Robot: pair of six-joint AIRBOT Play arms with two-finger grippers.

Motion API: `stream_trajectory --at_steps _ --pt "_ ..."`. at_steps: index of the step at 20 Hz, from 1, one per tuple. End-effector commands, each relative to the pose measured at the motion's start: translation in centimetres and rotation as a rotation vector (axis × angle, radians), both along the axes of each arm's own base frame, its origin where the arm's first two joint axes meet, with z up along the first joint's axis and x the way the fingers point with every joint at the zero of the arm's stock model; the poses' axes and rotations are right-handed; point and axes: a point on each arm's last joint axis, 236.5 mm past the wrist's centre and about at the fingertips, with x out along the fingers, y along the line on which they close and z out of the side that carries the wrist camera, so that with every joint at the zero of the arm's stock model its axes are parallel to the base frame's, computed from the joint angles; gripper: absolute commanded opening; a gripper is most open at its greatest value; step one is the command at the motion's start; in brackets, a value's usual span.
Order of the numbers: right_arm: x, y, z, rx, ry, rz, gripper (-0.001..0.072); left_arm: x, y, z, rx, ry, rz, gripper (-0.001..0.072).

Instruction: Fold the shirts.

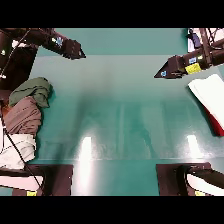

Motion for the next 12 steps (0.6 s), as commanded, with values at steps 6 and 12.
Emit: stream_trajectory --at_steps 6,12 --pt "0.0 0.0 0.0 0.0 0.0 0.001 0.0016 3.0 13.6 -4.2 0.379 0.045 0.349 0.0519" --pt "0.0 0.0 0.0 0.0 0.0 0.001 0.0017 1.4 29.0 -13.6 0.518 0.278 0.666 0.0555"
